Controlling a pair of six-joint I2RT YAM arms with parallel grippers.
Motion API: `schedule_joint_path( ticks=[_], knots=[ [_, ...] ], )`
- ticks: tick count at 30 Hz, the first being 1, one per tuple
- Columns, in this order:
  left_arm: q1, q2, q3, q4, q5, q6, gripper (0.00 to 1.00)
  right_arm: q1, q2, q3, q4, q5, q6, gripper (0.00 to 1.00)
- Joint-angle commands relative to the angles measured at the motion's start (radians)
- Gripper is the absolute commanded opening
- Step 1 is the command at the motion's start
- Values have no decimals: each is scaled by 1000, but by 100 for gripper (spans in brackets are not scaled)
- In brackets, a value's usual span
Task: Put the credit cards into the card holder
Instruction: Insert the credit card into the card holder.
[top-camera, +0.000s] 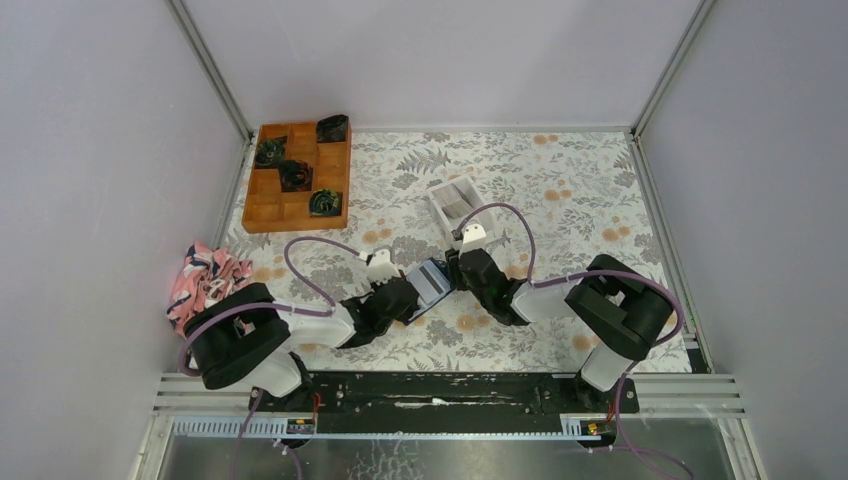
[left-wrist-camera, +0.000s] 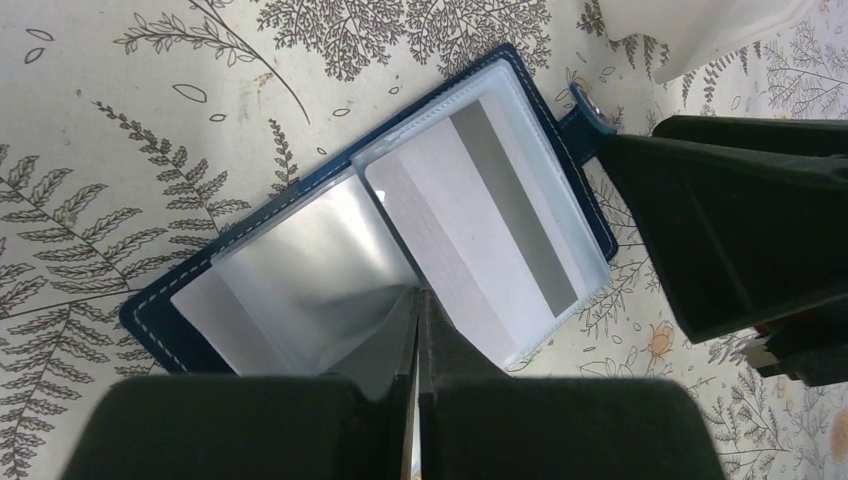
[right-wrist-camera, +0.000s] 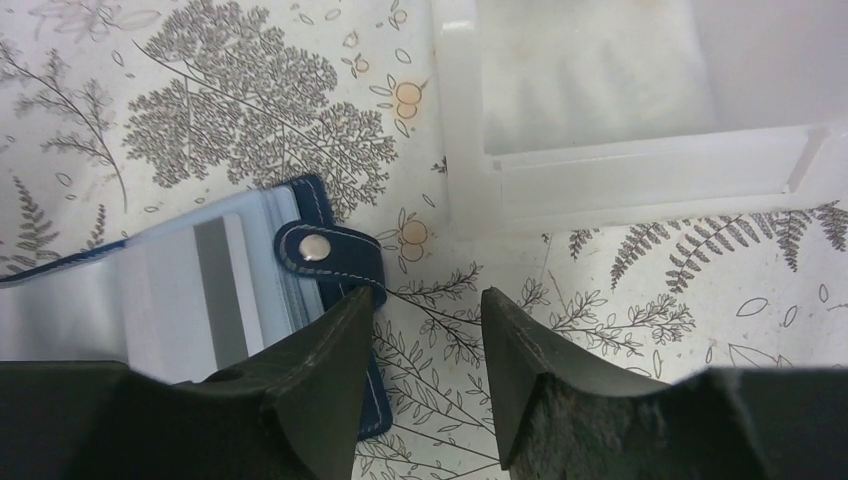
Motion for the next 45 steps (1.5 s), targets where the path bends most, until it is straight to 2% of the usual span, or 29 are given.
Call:
schedule_joint_path(
  ticks=[1,12,32,37,40,43,45],
  knots=[
    [-4,50,-11,-158,9,41,0,8,22,16,55,34,10,51],
    [-4,58,30,-192,-1,54,0,8,36,47,64,3,-17,45],
    [-1,68,27,-202,-13,55,0,7,89,81,131,-78,-71,49],
    [3,70,30,-206,-15,57,0,8,111,99,132,-99,-89,47],
    [5,68,34,-210,-14,58,0,8,113,96,142,-102,-89,38],
    [4,67,36,-211,-15,59,0,8,109,83,151,-103,-89,20],
    [6,66,40,-213,-14,61,0,8,106,79,151,-104,-85,12]
  ],
)
